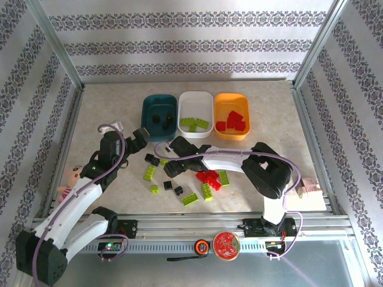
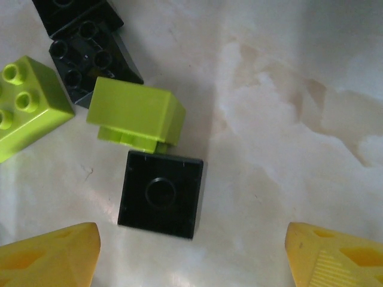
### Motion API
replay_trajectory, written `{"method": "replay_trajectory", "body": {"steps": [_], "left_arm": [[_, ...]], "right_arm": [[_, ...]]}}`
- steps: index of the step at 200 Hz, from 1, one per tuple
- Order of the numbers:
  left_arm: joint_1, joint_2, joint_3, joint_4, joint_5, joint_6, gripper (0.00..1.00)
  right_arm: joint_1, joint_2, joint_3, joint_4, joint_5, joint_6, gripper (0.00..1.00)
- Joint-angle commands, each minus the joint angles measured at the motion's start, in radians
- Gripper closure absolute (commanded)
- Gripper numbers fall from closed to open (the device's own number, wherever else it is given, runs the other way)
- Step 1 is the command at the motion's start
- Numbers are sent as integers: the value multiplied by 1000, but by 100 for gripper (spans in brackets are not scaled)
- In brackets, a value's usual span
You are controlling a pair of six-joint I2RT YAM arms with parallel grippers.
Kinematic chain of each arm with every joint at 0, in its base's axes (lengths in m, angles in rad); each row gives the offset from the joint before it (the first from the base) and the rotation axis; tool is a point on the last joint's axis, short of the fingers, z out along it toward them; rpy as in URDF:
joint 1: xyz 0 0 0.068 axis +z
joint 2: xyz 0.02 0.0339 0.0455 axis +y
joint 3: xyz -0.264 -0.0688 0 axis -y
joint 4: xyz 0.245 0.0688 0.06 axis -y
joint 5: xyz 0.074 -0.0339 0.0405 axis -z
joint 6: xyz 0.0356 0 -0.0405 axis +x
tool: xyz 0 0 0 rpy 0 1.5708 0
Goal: Sort the legos into containers by color
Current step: Pick up the lego from the center of the table.
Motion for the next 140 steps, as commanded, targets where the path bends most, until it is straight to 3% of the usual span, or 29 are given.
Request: {"method": "replay_trajectory", "body": {"steps": [1,53,103,140], "left_arm": [[10,-69,-48,-100,-49,-33,0],[9,-134,-114,-138,-43,-52,0],[11,-131,-130,-125,-47,-56,0],[11,-114,-126,-127,-44,-38,0]], "right_arm": [[9,40,47,-11,2,-24,20],[12,92,84,-22,14,-35,28],[12,87,77,-28,6,-42,55],[3,5,22,-34,28,-39,66]]}}
